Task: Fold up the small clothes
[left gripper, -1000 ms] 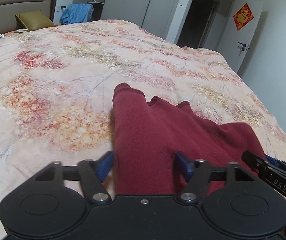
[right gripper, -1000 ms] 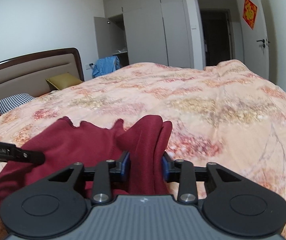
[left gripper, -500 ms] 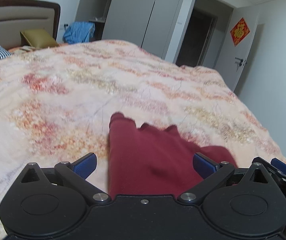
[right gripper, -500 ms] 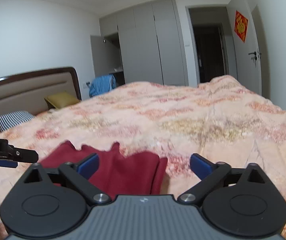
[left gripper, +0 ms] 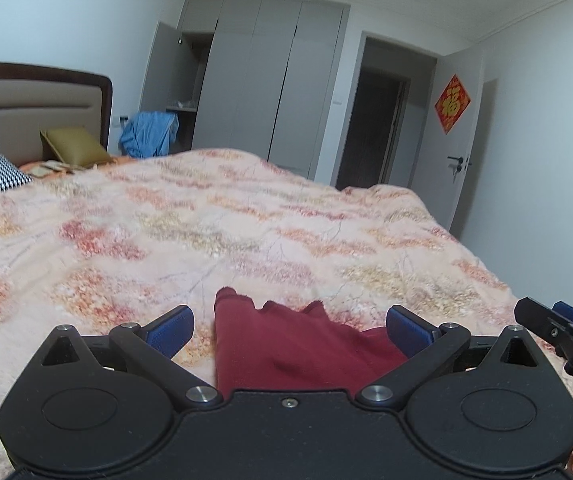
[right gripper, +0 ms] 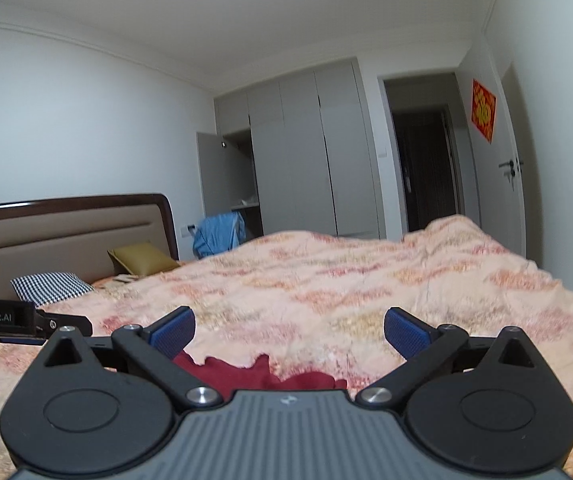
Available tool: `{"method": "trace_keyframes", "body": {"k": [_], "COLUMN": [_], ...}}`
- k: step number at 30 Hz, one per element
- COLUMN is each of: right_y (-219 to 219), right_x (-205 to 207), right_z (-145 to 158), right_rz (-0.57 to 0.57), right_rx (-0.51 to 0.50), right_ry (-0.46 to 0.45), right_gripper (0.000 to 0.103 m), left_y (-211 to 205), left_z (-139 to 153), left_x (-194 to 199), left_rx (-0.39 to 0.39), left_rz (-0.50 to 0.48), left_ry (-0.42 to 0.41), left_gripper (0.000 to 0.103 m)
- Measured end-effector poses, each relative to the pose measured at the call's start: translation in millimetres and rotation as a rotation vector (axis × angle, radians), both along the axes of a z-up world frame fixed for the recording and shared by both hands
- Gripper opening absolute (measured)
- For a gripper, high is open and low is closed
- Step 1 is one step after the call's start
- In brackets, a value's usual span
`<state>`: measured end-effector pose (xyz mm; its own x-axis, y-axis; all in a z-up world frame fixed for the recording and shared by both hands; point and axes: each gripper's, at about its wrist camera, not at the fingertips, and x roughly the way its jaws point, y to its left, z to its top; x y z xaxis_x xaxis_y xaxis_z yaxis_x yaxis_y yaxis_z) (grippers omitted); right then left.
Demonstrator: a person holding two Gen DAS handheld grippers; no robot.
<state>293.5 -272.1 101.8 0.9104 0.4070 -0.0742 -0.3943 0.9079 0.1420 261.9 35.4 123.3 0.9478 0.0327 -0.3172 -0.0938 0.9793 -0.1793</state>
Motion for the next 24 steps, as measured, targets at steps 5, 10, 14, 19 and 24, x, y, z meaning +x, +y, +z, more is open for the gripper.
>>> {"method": "trace_keyframes", "body": {"k": [5, 10, 14, 19, 24], "right_y": [-5, -9, -7, -4, -1], "right_x": [-29, -61, -90, -129, -165], "right_z": [12, 15, 12, 4, -5], "right_rz": [0.002, 0.018, 0.026, 0.027, 0.027], "right_rx": [-0.002, -0.007, -0.035, -0.054, -0.062], "right_ry": [-0.047, -0.076, -0.094, -0.114, -0.114], "right_gripper": [0.103, 0.103, 0.103, 0.103, 0.103], "left_y": [-6, -8, -8, -6, -4], "left_z": [4, -3, -10, -18, -25], "left_x": [-32, -63, -91, -123, -151], "left_rx": [0.004, -0.005, -0.003, 0.006, 0.025], "left_rz": [0.012, 0.012, 0.017, 0.026, 0.032], "left_ry": [-0.028, -0.027, -0.027, -0.026, -0.034], "left_gripper": [0.102, 0.102, 0.102, 0.102, 0.102]}}
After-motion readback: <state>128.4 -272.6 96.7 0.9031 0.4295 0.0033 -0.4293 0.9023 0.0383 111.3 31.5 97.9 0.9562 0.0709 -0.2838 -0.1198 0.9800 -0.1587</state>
